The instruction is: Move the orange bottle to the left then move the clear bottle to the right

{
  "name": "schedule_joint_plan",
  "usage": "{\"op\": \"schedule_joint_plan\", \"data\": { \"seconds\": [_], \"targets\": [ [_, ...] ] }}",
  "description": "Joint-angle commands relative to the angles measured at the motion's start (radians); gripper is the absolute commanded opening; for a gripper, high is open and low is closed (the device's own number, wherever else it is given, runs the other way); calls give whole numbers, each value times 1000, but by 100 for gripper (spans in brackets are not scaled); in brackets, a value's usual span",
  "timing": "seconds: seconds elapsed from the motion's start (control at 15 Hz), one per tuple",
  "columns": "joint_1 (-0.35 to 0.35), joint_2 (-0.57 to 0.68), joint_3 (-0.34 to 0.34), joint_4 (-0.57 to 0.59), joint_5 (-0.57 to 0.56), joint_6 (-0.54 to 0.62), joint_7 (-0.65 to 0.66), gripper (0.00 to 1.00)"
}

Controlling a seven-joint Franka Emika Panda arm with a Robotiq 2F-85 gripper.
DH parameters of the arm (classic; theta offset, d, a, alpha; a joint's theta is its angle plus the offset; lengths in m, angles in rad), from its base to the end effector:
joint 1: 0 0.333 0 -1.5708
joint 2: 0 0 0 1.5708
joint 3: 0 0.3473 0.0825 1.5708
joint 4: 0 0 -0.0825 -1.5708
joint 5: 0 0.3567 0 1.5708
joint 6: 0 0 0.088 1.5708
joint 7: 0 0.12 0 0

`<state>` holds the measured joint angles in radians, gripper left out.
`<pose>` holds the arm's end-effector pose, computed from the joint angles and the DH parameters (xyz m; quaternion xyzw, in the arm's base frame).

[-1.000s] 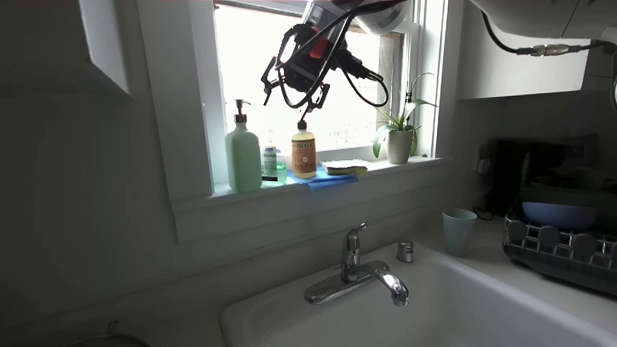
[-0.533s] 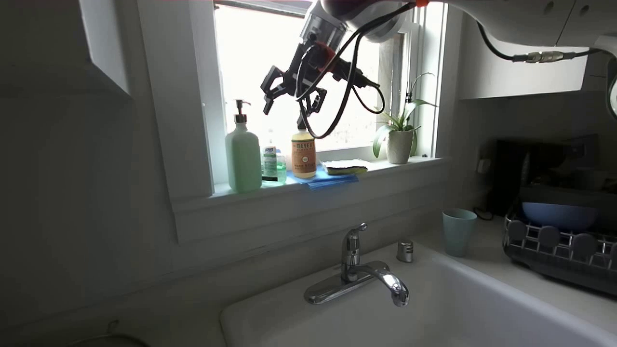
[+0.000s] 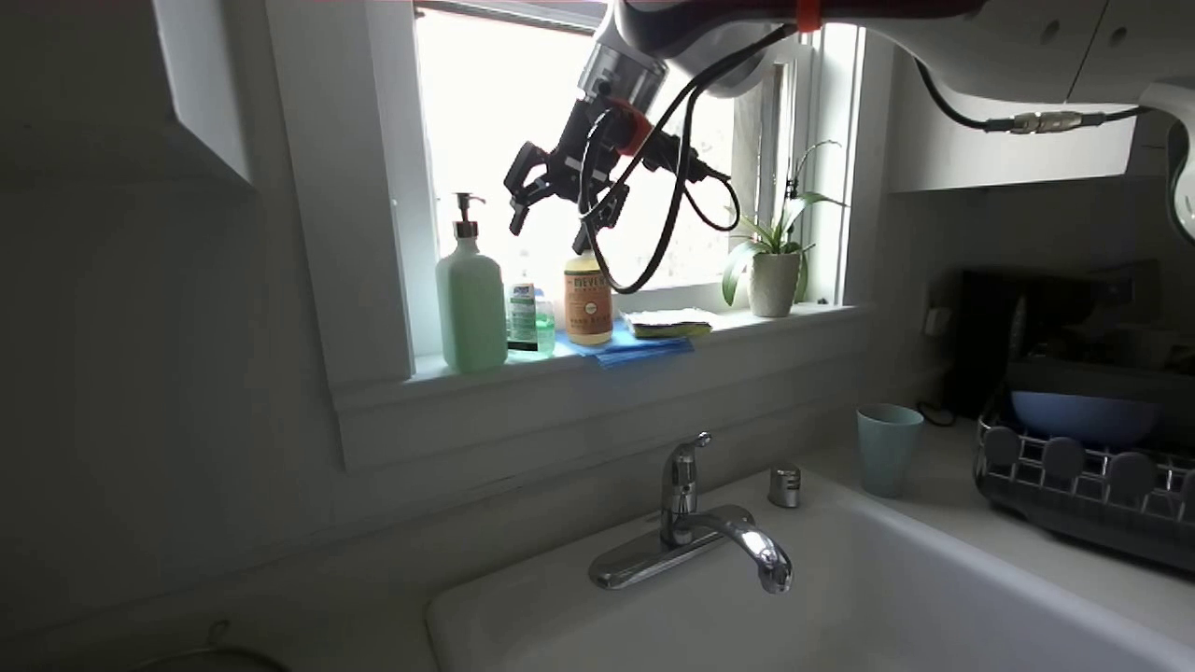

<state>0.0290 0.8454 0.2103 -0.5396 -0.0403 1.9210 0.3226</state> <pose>0.7803 0.0882 0.5954 -0.9569 0.0930 -0.2478 0.1194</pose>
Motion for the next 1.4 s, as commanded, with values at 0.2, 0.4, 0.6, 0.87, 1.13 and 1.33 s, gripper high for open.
{"op": "schedule_joint_plan", "data": {
  "seconds": [0.2, 0.4, 0.6, 0.87, 1.13, 1.33],
  "targets": [
    [-20, 21, 24, -9, 14, 71, -169, 100],
    [-28, 22, 43, -12, 25, 106, -249, 100],
    [-34, 18, 49, -21, 24, 99, -281, 96],
    [-39, 17, 56, -26, 28, 89, -310, 65],
    [-48, 19, 73, -31, 40, 74, -322, 98],
    [-52, 24, 85, -31, 43, 72, -339, 68]
  ]
}}
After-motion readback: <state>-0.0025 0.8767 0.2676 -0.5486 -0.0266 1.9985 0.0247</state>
